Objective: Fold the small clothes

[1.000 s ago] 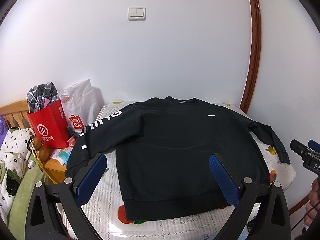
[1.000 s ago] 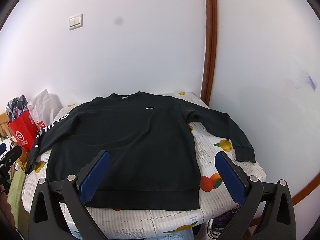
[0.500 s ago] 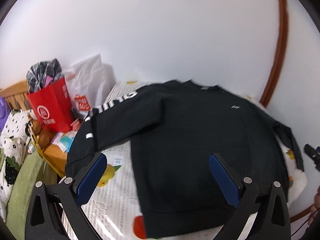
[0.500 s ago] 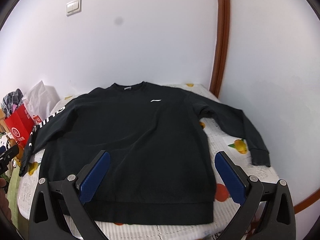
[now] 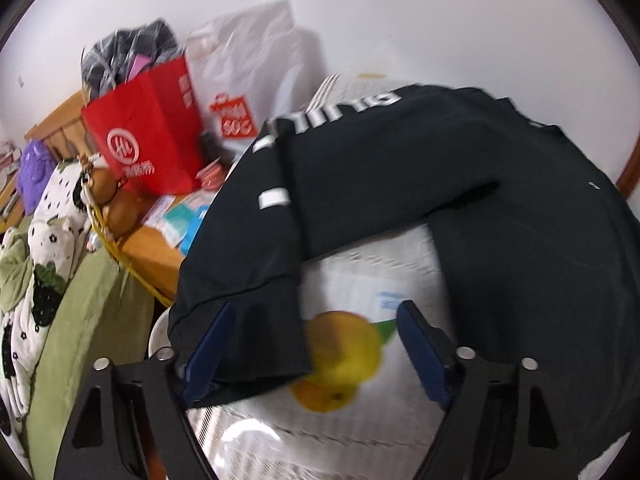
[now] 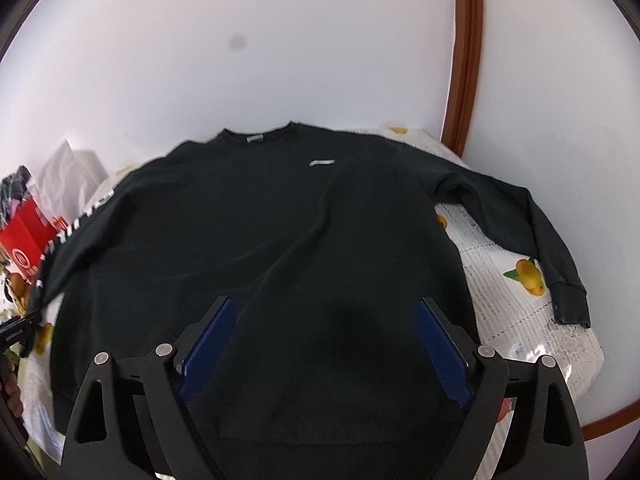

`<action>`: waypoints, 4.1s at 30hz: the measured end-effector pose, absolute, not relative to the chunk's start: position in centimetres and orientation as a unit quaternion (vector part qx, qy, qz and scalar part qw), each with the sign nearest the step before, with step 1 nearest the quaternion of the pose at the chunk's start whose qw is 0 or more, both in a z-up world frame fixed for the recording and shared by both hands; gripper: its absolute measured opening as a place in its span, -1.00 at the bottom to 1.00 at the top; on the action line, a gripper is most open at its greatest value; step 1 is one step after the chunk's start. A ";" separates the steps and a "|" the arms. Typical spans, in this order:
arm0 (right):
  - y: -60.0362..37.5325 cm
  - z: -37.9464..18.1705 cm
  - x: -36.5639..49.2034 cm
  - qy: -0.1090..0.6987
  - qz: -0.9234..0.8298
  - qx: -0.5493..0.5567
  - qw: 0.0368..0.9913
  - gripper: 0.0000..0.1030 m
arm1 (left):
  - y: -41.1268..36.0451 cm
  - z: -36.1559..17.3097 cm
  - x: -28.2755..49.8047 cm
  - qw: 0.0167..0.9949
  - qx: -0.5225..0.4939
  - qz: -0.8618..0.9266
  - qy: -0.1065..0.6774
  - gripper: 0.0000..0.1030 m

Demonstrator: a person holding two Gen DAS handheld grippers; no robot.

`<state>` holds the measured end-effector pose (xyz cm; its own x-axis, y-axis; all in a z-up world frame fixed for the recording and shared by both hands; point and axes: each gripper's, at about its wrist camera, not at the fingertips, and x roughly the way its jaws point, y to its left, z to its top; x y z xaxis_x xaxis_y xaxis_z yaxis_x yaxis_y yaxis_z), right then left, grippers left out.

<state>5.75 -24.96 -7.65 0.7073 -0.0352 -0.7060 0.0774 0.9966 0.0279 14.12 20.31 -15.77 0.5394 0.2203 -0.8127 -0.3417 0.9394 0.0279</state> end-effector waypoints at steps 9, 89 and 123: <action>-24.2 -9.3 7.8 0.402 -0.020 0.017 0.915 0.72 | 22.1 -16.7 14.7 0.877 -0.067 0.192 0.435 -0.72; -33.1 -16.4 31.1 0.473 0.046 0.082 0.876 0.38 | 15.8 -16.9 31.9 0.885 -0.007 0.078 0.458 0.07; -38.8 -10.8 22.1 0.415 -0.029 0.003 0.909 0.15 | 11.7 -15.4 28.6 0.890 0.002 0.060 0.452 0.12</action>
